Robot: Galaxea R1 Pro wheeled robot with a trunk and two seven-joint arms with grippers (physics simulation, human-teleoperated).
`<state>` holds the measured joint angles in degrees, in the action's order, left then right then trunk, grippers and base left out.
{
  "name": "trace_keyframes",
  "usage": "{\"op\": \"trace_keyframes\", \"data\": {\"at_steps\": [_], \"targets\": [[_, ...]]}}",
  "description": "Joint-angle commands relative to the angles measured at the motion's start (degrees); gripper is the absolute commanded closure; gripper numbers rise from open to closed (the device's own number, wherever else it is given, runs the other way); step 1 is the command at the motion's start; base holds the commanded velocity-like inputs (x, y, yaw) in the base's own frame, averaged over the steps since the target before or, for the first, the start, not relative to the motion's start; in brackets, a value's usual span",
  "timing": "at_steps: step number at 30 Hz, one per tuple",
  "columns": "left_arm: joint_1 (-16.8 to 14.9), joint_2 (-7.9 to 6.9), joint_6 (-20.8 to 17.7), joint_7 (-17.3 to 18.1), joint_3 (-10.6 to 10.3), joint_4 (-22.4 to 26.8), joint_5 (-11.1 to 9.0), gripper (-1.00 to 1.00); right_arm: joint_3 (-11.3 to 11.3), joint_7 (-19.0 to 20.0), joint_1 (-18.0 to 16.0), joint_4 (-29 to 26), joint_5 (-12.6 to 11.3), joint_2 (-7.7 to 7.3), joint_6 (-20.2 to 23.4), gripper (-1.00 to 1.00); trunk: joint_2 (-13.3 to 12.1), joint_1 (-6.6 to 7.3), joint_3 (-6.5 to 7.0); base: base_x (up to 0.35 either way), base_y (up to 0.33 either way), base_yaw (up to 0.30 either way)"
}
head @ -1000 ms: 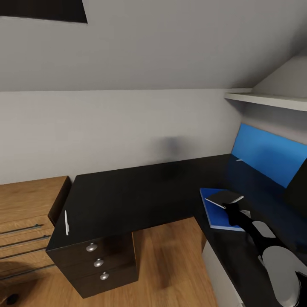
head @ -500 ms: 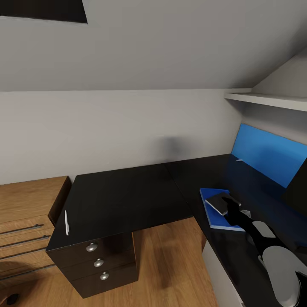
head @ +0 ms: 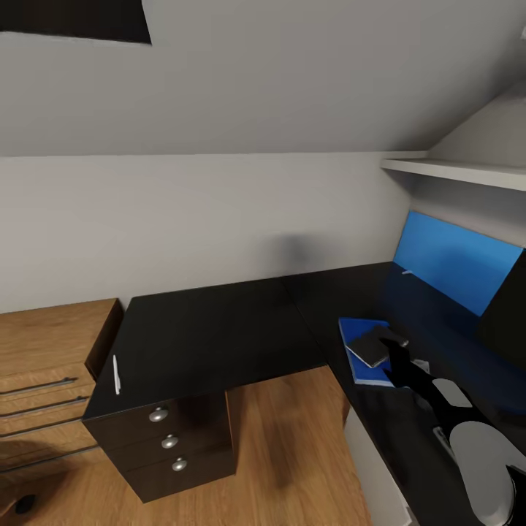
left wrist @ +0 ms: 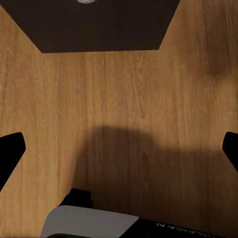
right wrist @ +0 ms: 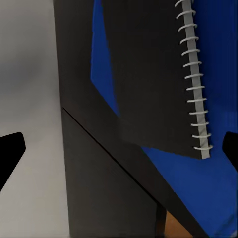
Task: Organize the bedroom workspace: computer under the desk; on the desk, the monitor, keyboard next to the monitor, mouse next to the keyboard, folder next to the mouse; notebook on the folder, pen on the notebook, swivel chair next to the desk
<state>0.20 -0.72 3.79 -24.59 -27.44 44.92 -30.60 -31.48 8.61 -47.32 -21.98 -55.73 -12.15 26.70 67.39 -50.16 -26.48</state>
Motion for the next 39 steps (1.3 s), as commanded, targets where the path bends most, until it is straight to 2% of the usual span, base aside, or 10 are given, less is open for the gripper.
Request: {"op": "trace_keyframes", "data": {"at_steps": [1, 7, 16, 18, 23, 26, 29, 34, 36, 39], "targets": [[0.0, -0.08, 0.3, -0.4, -0.3, 0.1, -0.6, -1.00, -0.4, 0.1, -0.1, 0.0, 0.0, 0.02, 0.4, -1.00, 0.0, 0.01, -0.05, -0.078, -0.029, 0.000], [0.0, -0.08, 0.4, -0.3, -0.3, 0.1, -0.6, -1.00, -0.4, 0.0, -0.1, 0.0, 0.0, 0.10, 0.4, -1.00, 0.0, 0.01, -0.05, -0.021, -0.008, 0.000], [0.0, -0.08, 0.4, -0.5, -0.4, 0.1, -0.6, -1.00, 0.2, -0.1, -0.1, -0.6, 0.3, 0.79, -1.3, -1.00, -3.6, 1.99, 1.57, 0.000, 0.000, 0.000], [0.0, -0.11, 0.4, -0.5, -0.3, 0.0, -0.6, -1.00, 2.0, -0.3, -0.1, -2.1, 0.6, 1.12, -1.4, -1.00, -4.4, 2.43, 1.93, 0.000, 0.000, 0.000], [0.0, -0.16, 0.3, -0.5, -0.3, -0.3, -0.7, -1.00, 10.9, -5.2, -0.1, -7.4, 1.1, 1.45, -1.2, -1.00, -6.4, 3.52, 2.83, 0.000, 0.000, 0.000], [0.0, -0.19, 0.2, -0.5, -0.3, -0.3, -0.7, -1.00, 18.5, -10.7, 0.1, -11.6, 1.2, 1.43, -0.9, -1.00, -7.6, 4.18, 3.36, 0.000, 0.000, 0.000], [0.0, -0.29, 0.2, -0.5, -0.3, -0.4, -0.7, -1.00, 23.6, -12.2, 2.2, -15.7, 1.5, 1.47, -1.1, -1.00, -8.8, 4.84, 3.90, 0.000, 0.000, 0.000], [0.0, -0.33, 0.1, -0.5, -0.3, -0.4, -0.7, -1.00, 25.6, -16.1, 7.4, -26.0, 2.0, 2.46, -2.9, -1.00, -10.8, 5.94, 4.80, 0.000, 0.000, 0.000], [0.0, -0.34, 0.1, -0.5, -0.3, -0.4, -0.8, -1.00, 26.7, -19.8, 8.6, -29.8, 4.0, 3.12, -3.2, -1.00, -11.6, 6.38, 5.16, 0.000, 0.000, 0.000], [0.0, -0.31, 0.1, -0.5, -0.3, -0.4, -0.7, -1.00, 31.6, -27.7, 9.5, -35.5, 11.7, 3.71, -3.3, -1.00, -12.8, 7.04, 5.70, 0.000, 0.000, 0.000]]}}
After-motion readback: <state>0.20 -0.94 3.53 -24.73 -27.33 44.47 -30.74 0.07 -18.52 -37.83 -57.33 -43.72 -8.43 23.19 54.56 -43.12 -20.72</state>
